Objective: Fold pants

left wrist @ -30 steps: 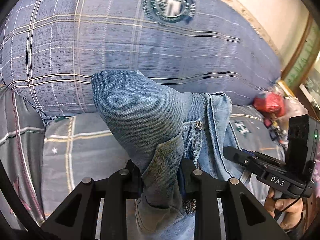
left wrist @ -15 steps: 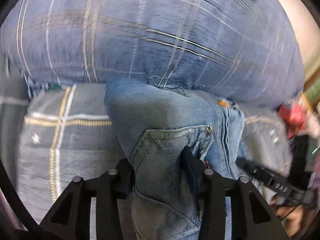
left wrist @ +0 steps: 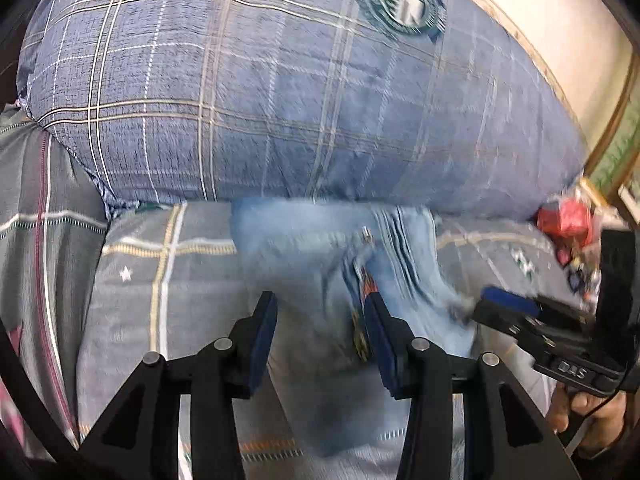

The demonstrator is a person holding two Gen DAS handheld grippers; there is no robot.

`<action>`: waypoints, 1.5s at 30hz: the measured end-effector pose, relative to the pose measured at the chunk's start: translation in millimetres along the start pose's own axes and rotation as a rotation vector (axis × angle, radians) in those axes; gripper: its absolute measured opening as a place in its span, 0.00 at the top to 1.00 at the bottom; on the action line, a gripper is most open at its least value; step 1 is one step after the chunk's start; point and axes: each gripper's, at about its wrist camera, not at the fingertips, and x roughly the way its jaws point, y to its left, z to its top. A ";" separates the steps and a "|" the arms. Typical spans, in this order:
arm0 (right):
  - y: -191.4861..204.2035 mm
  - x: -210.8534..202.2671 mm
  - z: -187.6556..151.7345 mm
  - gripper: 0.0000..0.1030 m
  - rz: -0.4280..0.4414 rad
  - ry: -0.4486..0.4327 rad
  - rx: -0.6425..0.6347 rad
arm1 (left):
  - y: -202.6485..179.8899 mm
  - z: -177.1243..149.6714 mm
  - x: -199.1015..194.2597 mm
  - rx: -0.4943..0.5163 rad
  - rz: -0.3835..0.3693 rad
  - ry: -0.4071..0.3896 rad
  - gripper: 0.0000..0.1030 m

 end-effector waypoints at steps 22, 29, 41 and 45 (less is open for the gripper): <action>-9.0 22.6 -46.7 0.37 -0.154 0.065 0.011 | -17.3 -38.3 27.0 0.025 0.136 0.071 0.55; -1.9 27.8 -55.6 0.36 -0.202 0.076 -0.044 | -23.5 -40.8 29.3 0.052 0.166 0.061 0.55; 29.3 -22.2 -66.8 0.09 -0.197 0.012 -0.084 | -31.5 -62.1 -21.7 0.079 0.169 -0.066 0.37; 46.7 -46.7 -83.6 0.00 -0.196 -0.025 -0.105 | -33.9 -76.1 -45.2 0.108 0.223 -0.107 0.29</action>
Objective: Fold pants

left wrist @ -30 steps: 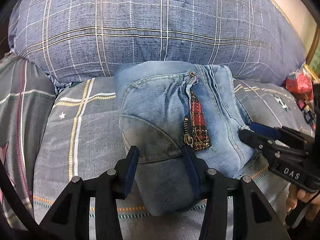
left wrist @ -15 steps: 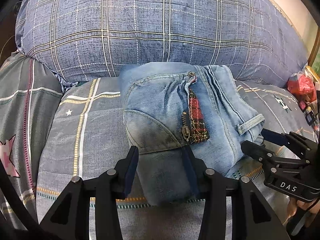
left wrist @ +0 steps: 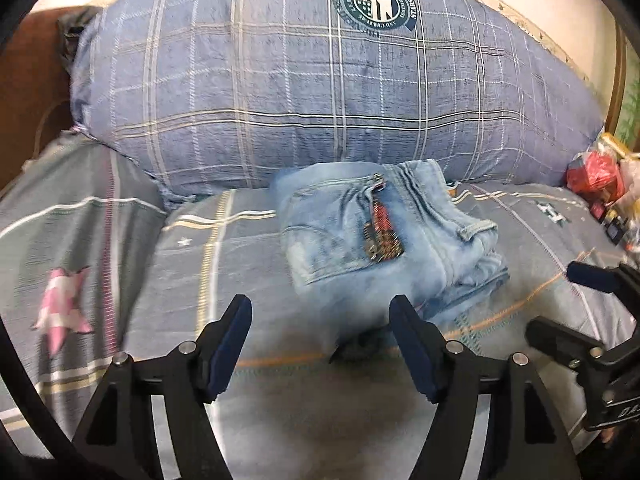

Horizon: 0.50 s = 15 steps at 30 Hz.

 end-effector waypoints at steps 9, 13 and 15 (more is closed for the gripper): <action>5.9 -29.7 -22.6 0.00 0.023 -0.032 0.092 | 10.5 -19.6 -44.6 -0.035 0.114 -0.071 0.19; 7.1 -34.0 -29.1 0.00 0.056 -0.033 0.130 | 11.1 -21.0 -56.3 -0.018 0.140 -0.084 0.18; 10.1 -37.7 -33.4 0.00 0.056 -0.038 0.135 | 11.1 -23.0 -64.2 -0.017 0.140 -0.091 0.18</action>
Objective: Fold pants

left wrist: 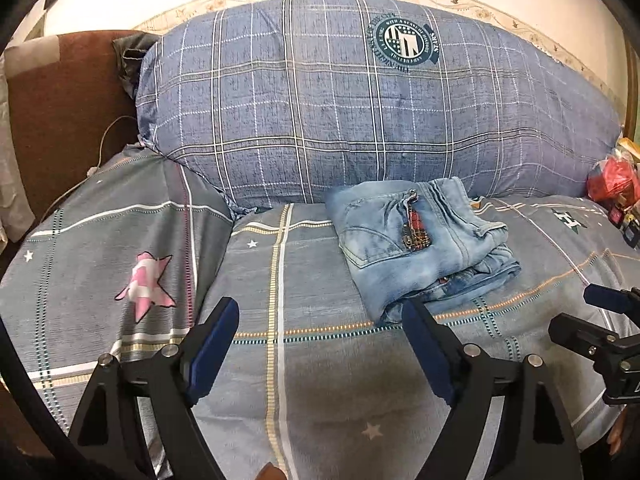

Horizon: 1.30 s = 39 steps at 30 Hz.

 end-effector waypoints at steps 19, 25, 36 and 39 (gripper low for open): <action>15.8 -46.5 -15.5 0.00 -0.010 -0.059 -0.044 | -12.1 -16.8 -48.8 0.012 0.063 -0.025 0.18; 21.2 -68.4 -14.2 0.00 -0.039 -0.097 -0.066 | -16.2 -13.9 -67.4 0.023 0.045 -0.062 0.18; 21.2 -91.3 -19.7 0.00 -0.062 -0.114 -0.065 | -28.3 -13.7 -80.5 0.019 -0.046 -0.017 0.18; 19.8 -95.0 -20.7 0.00 -0.068 -0.114 -0.064 | -31.3 -14.8 -80.7 0.022 -0.056 0.009 0.18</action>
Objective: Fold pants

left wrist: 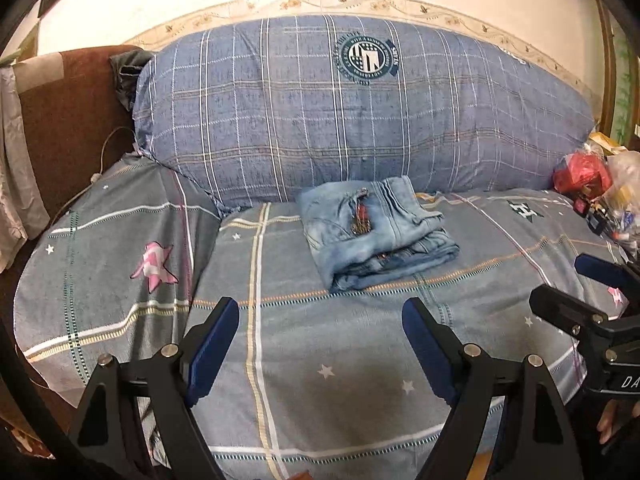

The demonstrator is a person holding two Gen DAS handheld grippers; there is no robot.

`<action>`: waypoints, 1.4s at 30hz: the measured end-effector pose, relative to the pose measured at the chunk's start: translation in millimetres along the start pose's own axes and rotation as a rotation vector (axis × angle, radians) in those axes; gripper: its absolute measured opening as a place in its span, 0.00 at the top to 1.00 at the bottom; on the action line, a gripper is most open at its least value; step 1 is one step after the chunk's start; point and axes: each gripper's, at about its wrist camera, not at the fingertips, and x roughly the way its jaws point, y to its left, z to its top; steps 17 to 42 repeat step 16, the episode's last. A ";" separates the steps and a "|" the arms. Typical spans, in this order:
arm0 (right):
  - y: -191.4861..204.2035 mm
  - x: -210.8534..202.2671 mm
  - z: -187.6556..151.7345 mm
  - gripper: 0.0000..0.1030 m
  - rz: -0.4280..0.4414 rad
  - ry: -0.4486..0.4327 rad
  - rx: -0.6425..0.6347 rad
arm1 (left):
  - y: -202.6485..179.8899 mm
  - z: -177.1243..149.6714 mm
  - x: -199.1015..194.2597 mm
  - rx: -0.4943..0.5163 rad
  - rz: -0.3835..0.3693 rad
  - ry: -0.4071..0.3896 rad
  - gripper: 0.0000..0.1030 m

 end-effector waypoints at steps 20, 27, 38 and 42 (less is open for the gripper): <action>3.4 -0.3 1.2 0.00 0.014 -0.003 -0.015 | 2.4 2.6 -5.8 -0.021 -0.003 -0.035 0.18; 3.4 -0.3 1.2 0.00 0.014 -0.003 -0.015 | 2.4 2.6 -5.8 -0.021 -0.003 -0.035 0.18; 3.4 -0.3 1.2 0.00 0.014 -0.003 -0.015 | 2.4 2.6 -5.8 -0.021 -0.003 -0.035 0.18; 3.4 -0.3 1.2 0.00 0.014 -0.003 -0.015 | 2.4 2.6 -5.8 -0.021 -0.003 -0.035 0.18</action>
